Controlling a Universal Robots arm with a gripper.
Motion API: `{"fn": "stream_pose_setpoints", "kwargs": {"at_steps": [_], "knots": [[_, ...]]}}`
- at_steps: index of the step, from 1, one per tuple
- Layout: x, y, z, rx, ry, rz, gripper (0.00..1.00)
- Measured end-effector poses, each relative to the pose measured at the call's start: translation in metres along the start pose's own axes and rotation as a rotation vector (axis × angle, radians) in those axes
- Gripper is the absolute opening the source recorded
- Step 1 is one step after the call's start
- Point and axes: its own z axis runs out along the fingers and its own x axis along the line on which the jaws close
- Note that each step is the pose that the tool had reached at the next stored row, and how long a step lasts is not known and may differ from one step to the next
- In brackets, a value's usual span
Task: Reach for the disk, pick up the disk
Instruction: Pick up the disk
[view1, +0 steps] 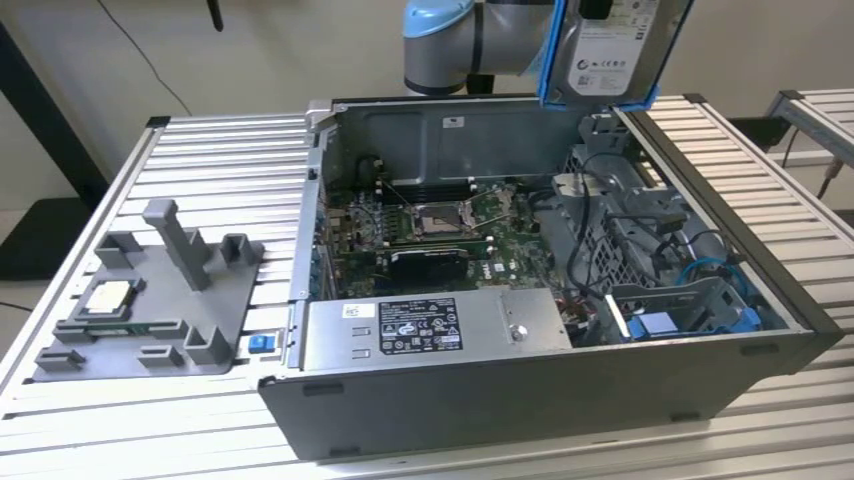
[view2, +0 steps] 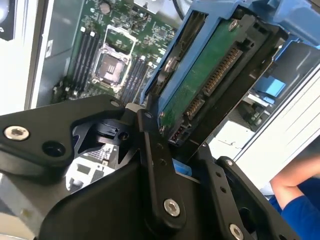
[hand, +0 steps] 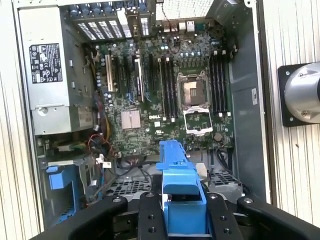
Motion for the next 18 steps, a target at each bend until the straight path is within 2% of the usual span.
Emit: {"fn": "stream_pose_setpoints", "kwargs": {"at_steps": [18], "knots": [[0.0465, -0.0059, -0.0015, -0.0008, 0.0001, 0.000, 0.00]]}}
